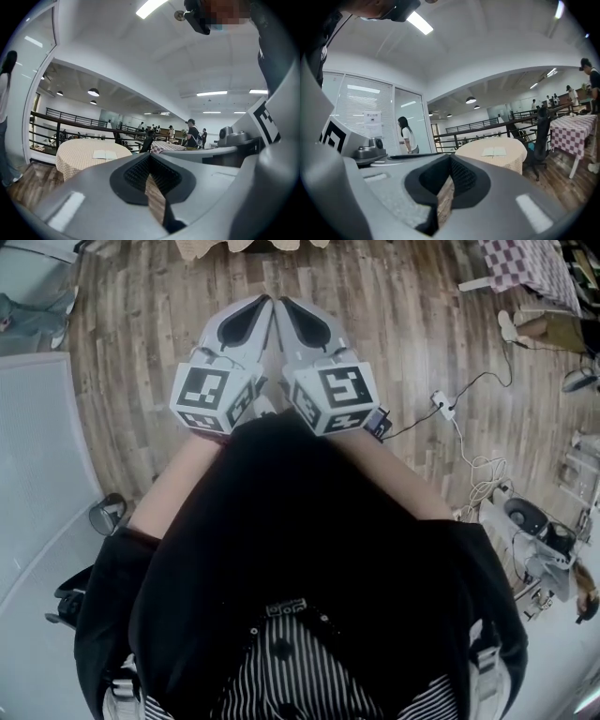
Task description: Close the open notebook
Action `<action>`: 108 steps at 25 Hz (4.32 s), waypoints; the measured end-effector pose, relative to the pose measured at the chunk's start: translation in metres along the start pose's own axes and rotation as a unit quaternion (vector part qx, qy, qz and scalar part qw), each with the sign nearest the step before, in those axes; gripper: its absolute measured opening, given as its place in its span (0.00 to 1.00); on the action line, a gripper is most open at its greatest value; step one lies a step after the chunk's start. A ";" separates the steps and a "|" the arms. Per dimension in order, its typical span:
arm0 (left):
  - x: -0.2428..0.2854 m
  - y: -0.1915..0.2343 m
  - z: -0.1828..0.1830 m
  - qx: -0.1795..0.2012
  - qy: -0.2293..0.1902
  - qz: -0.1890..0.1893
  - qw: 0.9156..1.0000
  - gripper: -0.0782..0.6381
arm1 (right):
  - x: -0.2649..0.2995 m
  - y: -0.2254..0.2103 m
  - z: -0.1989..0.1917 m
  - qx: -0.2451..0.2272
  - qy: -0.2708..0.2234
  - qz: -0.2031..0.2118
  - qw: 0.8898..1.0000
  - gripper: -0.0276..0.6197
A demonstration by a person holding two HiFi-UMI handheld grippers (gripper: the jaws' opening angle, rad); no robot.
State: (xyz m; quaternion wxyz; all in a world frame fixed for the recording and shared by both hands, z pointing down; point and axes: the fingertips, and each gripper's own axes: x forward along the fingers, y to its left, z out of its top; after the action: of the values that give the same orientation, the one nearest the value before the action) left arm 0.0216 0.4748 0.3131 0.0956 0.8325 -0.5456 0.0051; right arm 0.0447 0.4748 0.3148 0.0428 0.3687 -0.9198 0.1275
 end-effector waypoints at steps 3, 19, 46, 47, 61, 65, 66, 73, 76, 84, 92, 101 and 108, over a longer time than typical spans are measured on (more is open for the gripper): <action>-0.005 0.009 -0.008 -0.016 0.003 0.002 1.000 0.10 | 0.008 0.005 -0.008 -0.002 0.012 -0.002 1.000 0.04; 0.111 0.086 0.012 -0.015 -0.001 0.031 0.999 0.10 | 0.118 -0.072 0.026 -0.024 0.024 0.045 0.998 0.04; 0.380 0.193 0.068 -0.004 0.013 0.061 0.998 0.10 | 0.312 -0.282 0.112 -0.005 0.032 0.064 0.997 0.04; 0.382 0.199 0.068 -0.004 0.013 0.061 0.998 0.10 | 0.318 -0.282 0.112 -0.004 0.031 0.062 0.998 0.04; 0.468 0.304 0.098 -0.006 -0.001 0.009 1.000 0.10 | 0.443 -0.320 0.145 -0.025 0.027 0.013 0.999 0.04; 0.497 0.351 0.121 -0.007 -0.001 -0.006 1.000 0.10 | 0.492 -0.324 0.160 -0.021 0.029 0.002 0.999 0.04; 0.503 0.362 0.128 -0.004 -0.001 -0.010 1.000 0.10 | 0.505 -0.326 0.167 -0.020 0.028 -0.001 0.999 0.04; 0.536 0.414 0.147 -0.004 0.005 -0.029 1.000 0.10 | 0.568 -0.338 0.193 -0.017 0.022 -0.021 0.999 0.04; 0.544 0.438 0.151 -0.004 0.008 -0.041 0.999 0.10 | 0.596 -0.339 0.198 -0.016 0.022 -0.033 0.999 0.04; 0.555 0.511 0.162 -0.025 0.003 -0.071 0.997 0.10 | 0.668 -0.322 0.206 -0.019 0.030 -0.053 0.998 0.04; 0.583 0.533 0.154 -0.038 0.016 -0.078 0.996 0.10 | 0.698 -0.341 0.202 -0.019 0.053 -0.058 0.997 0.04; 0.626 0.542 0.156 -0.034 0.022 -0.059 0.997 0.10 | 0.721 -0.379 0.210 -0.013 0.055 -0.042 0.998 0.04; 0.672 0.545 0.161 -0.027 0.029 -0.058 0.997 0.10 | 0.745 -0.427 0.220 0.001 0.051 -0.039 0.998 0.04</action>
State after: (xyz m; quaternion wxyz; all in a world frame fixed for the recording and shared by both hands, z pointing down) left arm -0.2174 -0.3723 0.3146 0.1341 0.8596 -0.4929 0.0092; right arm -0.1980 -0.3780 0.3179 0.0943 0.3977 -0.9011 0.1451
